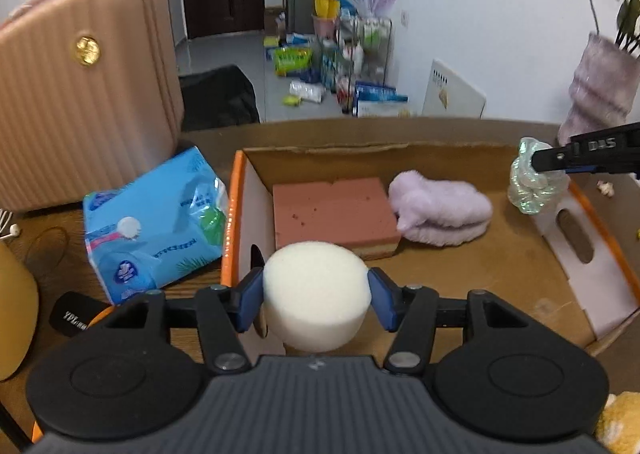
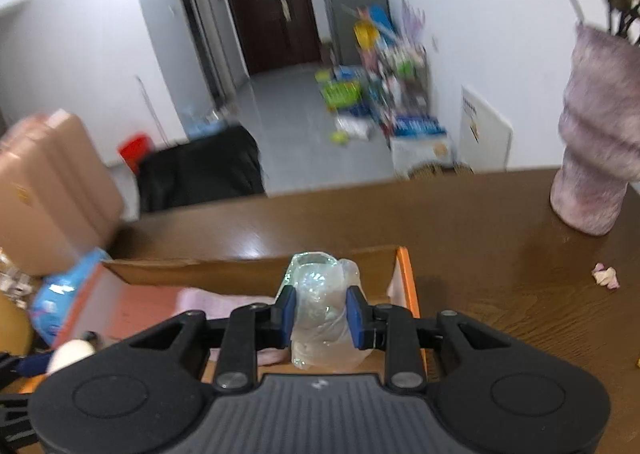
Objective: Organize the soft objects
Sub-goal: 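Lower the soap and bag into the box and open both grippers, then withdraw both grippers from the box back over the table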
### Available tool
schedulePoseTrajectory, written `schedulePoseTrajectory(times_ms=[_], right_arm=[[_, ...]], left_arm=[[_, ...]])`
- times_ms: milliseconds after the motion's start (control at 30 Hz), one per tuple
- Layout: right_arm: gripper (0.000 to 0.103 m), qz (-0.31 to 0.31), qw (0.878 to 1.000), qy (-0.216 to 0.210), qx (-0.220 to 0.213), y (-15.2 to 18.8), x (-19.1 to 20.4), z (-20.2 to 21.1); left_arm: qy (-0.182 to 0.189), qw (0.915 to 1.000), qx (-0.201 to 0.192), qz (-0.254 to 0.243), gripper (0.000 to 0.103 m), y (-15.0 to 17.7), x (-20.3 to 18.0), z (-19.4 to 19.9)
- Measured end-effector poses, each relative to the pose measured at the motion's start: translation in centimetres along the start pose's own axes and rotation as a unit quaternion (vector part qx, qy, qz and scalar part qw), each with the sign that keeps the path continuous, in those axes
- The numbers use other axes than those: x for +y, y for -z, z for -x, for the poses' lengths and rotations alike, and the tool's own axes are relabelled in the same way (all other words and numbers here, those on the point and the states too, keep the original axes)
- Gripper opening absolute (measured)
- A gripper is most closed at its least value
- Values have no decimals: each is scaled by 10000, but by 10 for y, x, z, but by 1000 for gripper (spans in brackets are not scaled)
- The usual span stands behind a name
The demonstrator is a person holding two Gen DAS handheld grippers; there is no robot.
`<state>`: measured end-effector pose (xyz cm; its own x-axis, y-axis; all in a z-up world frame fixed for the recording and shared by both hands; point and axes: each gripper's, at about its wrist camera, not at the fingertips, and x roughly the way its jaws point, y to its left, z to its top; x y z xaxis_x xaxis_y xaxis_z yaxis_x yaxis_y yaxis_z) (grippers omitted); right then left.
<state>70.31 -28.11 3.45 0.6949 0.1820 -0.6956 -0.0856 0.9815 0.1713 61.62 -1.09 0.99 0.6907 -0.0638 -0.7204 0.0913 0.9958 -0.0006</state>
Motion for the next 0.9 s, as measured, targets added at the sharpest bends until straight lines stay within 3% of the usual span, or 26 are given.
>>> schedulePoseTrajectory(times_ms=[200,367,567,667,900], right_arm=[[48,287,9989,328,150,6,14,-29],[62,450,9987,155,-177,1,23,-3],[63,594,9956,-66,-725,4,26,71],[70,695,9910,-330,-1093,24,30,122],[79,802,9730,-1068,-1885,95,35,236]], left_arm=[[18,9998,7,-216,77,3,-3,-7],[-3,9994,-192,-290,78,4,-5,13],[45,9976,-680,122,80,5,10,74],[38,9936,-1117,162,84,16,15,117],[-20,9756,-2163,367,88,85,23,215]])
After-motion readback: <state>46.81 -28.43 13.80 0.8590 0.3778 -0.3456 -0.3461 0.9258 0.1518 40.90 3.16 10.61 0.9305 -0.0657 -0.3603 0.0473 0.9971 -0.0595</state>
